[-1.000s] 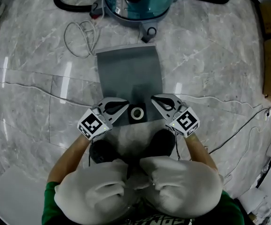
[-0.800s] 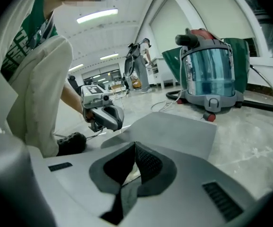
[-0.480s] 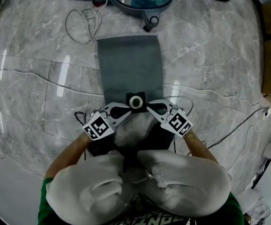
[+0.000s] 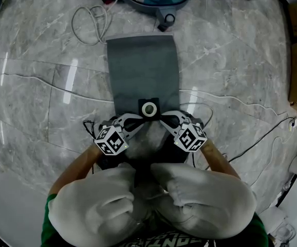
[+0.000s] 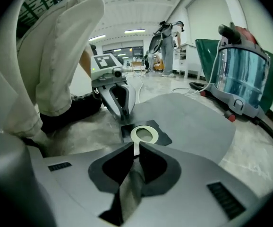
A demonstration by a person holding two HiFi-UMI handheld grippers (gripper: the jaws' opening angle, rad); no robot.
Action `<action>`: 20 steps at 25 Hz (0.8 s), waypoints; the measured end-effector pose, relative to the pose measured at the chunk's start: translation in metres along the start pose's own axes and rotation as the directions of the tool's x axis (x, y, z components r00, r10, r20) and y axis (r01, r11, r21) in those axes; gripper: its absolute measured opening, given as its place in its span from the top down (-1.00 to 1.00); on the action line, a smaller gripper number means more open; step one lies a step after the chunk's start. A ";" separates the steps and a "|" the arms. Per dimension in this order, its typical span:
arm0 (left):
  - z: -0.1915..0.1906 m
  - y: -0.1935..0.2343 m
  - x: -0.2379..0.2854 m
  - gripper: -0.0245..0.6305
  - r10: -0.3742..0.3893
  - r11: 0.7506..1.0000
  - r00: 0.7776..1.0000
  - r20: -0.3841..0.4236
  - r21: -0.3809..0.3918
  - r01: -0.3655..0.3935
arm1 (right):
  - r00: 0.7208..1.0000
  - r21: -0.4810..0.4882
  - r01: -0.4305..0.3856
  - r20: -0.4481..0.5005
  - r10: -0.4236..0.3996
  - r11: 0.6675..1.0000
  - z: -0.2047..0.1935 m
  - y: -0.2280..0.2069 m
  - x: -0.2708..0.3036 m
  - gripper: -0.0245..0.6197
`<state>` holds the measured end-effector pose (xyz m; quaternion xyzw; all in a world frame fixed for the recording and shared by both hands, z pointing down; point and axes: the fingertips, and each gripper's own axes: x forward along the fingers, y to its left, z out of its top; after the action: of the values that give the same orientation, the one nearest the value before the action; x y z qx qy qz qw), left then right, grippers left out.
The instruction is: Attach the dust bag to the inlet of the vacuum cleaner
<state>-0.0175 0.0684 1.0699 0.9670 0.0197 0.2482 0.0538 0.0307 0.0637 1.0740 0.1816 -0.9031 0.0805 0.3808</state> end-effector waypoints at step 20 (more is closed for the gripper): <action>-0.009 0.024 0.004 0.52 0.104 0.990 0.991 -0.082 0.104 -0.095 | 0.991 -0.192 0.124 -0.029 -0.132 0.974 0.011 -0.009 0.004 0.60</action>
<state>-0.0181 0.0453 1.0825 0.9565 -0.0140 0.2913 -0.0081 0.0243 0.0510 1.0695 0.2003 -0.8849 -0.0268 0.4196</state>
